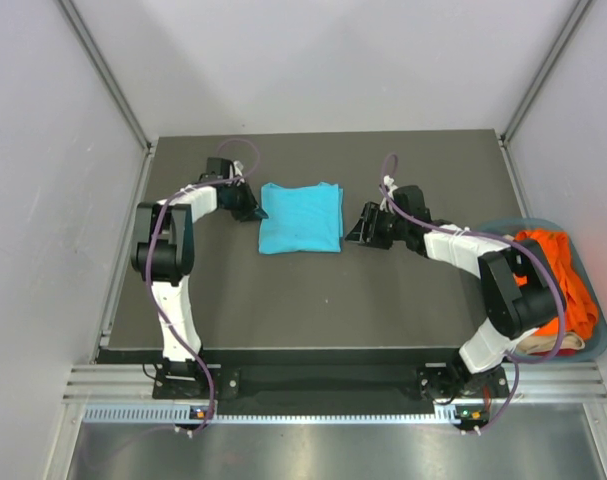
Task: Fold and stack the t-shirts
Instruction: Neatly place the folded tshirt to the corner
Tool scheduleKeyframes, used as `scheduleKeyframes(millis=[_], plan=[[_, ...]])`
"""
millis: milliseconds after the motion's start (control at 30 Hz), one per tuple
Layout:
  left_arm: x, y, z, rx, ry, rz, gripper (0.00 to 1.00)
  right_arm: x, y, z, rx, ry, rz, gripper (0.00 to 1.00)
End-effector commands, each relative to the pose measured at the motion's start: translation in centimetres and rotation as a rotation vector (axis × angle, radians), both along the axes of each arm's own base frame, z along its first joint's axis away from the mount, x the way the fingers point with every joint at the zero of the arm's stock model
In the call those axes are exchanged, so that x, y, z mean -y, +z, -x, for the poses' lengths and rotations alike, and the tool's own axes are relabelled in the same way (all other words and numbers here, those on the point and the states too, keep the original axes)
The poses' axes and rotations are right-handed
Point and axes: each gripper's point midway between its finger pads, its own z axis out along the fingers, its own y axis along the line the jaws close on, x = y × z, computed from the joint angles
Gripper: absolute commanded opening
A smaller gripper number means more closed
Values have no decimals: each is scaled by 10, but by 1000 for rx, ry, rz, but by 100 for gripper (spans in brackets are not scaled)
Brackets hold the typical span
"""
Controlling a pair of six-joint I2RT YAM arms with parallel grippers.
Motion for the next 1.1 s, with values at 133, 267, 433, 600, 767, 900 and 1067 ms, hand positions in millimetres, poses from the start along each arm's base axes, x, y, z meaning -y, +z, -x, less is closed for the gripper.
scheduleKeyframes(millis=[133, 267, 433, 600, 767, 900, 1067], plan=[[-23, 5, 23, -80, 34, -168, 0, 2, 7, -17, 56, -9, 19, 52], [-32, 10, 40, -107, 13, -215, 0, 2, 5, -14, 47, -8, 14, 52], [-45, 20, 55, -129, 14, -273, 0, 4, 18, -9, 68, -11, 2, 52], [-55, 28, 73, -157, 14, -314, 0, 4, 24, -2, 74, -3, -8, 52], [-91, 15, 112, -286, 99, -478, 0, 8, 32, 9, 96, 0, -18, 52], [-105, 4, 143, -357, 165, -475, 0, 10, 33, 20, 99, 12, -25, 52], [-122, -4, 186, -460, 266, -529, 0, 12, 38, 29, 113, 23, -37, 52]])
